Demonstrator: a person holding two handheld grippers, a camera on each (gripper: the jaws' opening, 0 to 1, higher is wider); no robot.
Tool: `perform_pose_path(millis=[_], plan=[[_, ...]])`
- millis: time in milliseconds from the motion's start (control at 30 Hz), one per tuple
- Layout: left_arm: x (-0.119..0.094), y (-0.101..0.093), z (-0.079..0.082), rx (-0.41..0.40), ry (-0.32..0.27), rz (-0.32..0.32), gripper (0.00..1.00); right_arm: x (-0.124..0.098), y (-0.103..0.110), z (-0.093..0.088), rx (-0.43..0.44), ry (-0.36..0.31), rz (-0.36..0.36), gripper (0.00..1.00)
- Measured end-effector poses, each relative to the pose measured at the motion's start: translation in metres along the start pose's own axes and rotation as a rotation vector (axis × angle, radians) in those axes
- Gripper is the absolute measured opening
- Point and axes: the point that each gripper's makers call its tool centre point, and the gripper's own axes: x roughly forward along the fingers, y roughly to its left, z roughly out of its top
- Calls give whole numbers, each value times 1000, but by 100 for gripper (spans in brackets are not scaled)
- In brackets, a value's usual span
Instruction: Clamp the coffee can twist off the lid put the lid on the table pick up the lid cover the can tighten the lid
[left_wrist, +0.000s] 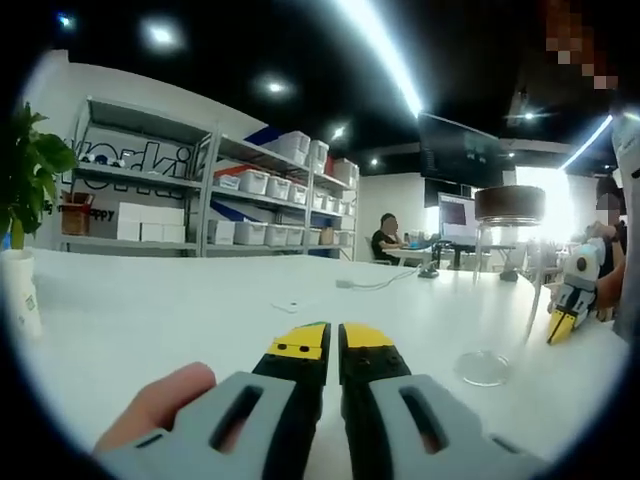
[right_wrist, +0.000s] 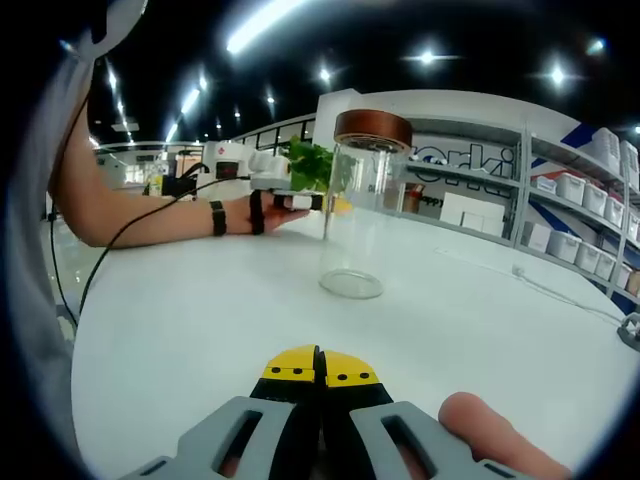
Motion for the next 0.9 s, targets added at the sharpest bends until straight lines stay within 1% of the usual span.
perform_pose_path(millis=[67,100,233,367,433,467,500,567,800,900], plan=[[-1,-1,7,-16,-33,-9,0,0,-1,-1,0,1,-5,0],[-2,-4,10,-24,-50,-23,0,0,-2,-1,0,1,-7,0],[-6,-30,33,-18,-154,-137,0,1,-3,-1,0,2,-12,0],[-14,-51,52,-36,-237,-227,0,1,-3,-1,1,2,-12,0],[-17,-57,57,-57,-262,-264,0,1,-4,-2,1,2,-12,0],[-18,-60,57,-79,-265,-290,0,1,-3,-1,2,2,-12,0],[-17,-62,54,-85,-248,-304,0,1,-3,-1,5,2,-11,0],[-16,-65,53,-74,-240,-317,0,1,-2,0,5,2,-11,0],[-18,-97,44,-71,-194,-451,0,1,-3,-1,6,1,-11,0],[-20,-107,41,-76,-176,-510,0,0,-4,-1,6,1,-11,0]])
